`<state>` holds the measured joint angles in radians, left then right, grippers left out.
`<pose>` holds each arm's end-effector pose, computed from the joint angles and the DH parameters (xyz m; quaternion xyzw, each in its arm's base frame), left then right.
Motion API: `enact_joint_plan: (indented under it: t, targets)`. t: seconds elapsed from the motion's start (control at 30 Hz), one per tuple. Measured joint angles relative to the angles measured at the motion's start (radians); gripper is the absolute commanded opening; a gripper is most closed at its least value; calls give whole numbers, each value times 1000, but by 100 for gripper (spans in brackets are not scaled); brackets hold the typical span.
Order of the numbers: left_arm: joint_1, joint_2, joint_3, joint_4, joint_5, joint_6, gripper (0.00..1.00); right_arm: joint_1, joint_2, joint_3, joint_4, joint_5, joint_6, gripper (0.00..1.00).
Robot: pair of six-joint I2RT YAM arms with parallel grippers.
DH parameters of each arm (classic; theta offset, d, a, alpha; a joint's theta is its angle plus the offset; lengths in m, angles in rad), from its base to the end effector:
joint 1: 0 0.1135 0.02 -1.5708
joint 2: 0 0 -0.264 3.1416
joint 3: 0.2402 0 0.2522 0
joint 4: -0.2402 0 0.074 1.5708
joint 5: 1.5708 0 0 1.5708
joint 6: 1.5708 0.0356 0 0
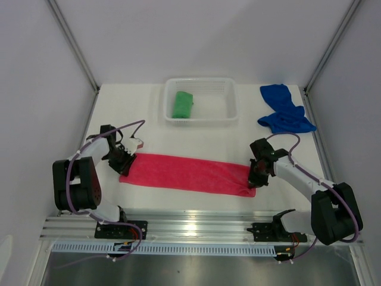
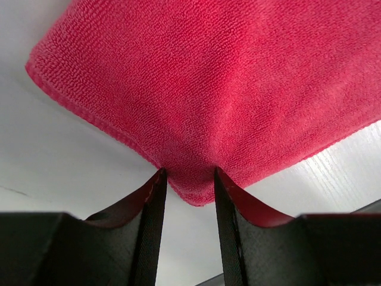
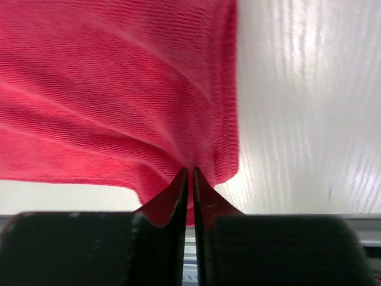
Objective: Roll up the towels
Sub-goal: Fold the towel
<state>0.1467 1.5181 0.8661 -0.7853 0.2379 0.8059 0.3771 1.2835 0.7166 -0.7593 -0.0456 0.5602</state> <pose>0.2502 0.0285 0.1686 0.3282 0.9348 -0.0749 0.1131 0.1952 0.0791 0.1794 0.0880 0.9884 0.0753 0.0986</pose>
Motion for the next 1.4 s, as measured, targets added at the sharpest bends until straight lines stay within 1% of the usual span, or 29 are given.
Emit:
enact_joint_plan:
  t: [0.03,0.1,0.2,0.3,0.47,0.57,0.63,0.77,0.87,0.97,1.0,1.07,1.23,1.33,1.4]
  targets:
    - [0,11,-1,1,-3,-6,40,1,0,-6,-8,9,13,16]
    - [0,29,-1,6,-8,-19,40,5,0,-18,-19,31,35,21]
    - [0,39,-1,13,-12,-26,40,8,10,-32,-19,60,51,22]
    - [0,40,-1,15,-16,-37,40,3,52,-45,3,87,61,24]
    - [0,40,-3,21,-19,-46,40,-61,62,-47,17,92,75,24]
    - [0,40,-3,22,-21,-47,40,-100,38,-47,33,155,73,25]
    - [0,40,-3,22,-21,-46,40,-112,4,-39,34,211,59,29]
    - [0,40,-3,21,-21,-46,40,-113,-65,25,43,259,5,30]
    - [0,39,-3,21,-19,-46,41,-112,-86,65,85,266,-39,27]
    - [1,32,-8,21,-16,-46,41,-108,-79,69,146,238,-78,19]
    - [1,29,-10,21,-15,-46,41,-105,-69,69,164,222,-89,15]
    - [1,24,-16,20,-14,-46,41,-104,-43,64,214,188,-98,12]
    - [1,17,-20,15,-14,-47,41,-122,91,37,328,119,-110,9]
    - [1,17,-20,13,-14,-48,41,-140,192,37,372,107,-118,9]
    - [1,17,-20,13,-14,-48,41,-148,225,61,383,101,-126,9]
